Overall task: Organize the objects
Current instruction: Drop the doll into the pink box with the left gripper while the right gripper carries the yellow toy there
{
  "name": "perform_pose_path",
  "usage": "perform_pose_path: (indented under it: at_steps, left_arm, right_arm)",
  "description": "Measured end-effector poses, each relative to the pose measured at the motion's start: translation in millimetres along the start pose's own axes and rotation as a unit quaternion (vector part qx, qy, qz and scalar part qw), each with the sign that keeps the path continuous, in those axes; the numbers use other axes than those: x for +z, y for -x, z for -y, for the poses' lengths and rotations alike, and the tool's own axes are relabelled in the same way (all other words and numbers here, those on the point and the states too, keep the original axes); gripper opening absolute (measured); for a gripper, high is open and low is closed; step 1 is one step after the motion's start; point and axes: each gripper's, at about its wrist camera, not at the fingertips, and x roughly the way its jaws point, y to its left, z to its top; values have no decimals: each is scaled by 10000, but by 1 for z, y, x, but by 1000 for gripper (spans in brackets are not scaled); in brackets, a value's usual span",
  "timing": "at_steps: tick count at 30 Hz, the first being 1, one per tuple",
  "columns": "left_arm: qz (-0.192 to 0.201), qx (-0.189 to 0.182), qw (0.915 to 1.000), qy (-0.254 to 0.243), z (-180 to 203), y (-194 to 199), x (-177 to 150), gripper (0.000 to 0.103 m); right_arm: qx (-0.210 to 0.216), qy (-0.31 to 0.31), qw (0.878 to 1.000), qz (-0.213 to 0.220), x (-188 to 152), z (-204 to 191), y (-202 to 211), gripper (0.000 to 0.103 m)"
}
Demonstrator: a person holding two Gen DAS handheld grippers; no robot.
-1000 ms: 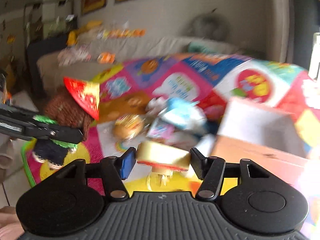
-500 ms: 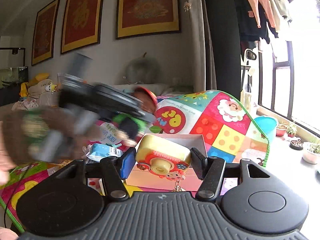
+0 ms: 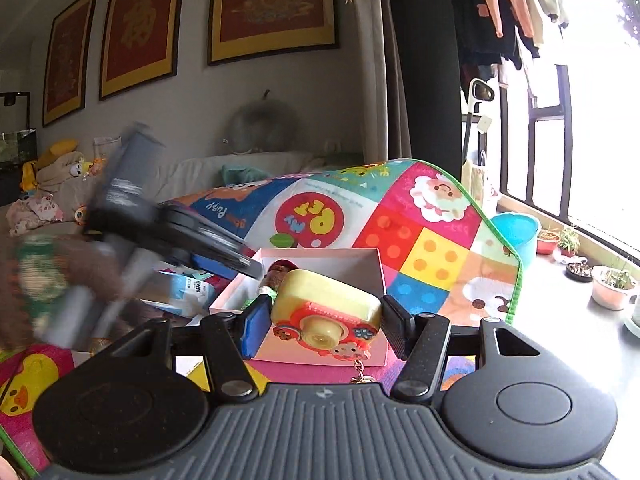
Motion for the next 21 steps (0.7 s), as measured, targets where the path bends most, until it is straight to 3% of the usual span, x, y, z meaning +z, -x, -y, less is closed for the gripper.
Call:
perform_pose_path:
  at_steps: [3, 6, 10, 13, 15, 18, 21]
  left_arm:
    - [156, -277, 9994, 146, -17, 38, -16, 44]
    - [219, -259, 9994, 88, -33, 70, -41, 44]
    - [307, -130, 9992, 198, -62, 88, -68, 44]
    - [419, -78, 9979, 491, -87, 98, -80, 44]
    - [479, 25, 9967, 660, -104, 103, -87, 44]
    - [561, 161, 9956, 734, -127, 115, -102, 44]
    - [541, 267, 9956, 722, -139, 119, -111, 44]
  right_arm:
    - [142, -58, 9999, -73, 14, -4, -2, 59]
    - [373, -148, 9991, -151, 45, -8, -21, 59]
    - [477, -418, 9978, -210, 107, -22, -78, 59]
    - [268, -433, 9984, -235, 140, -40, -135, 62]
    - [22, -387, 9982, -466, 149, -48, -168, 78]
    - [-50, -566, 9962, -663, 144, -48, -184, 81]
    - [-59, -755, 9945, -728, 124, -40, -172, 89]
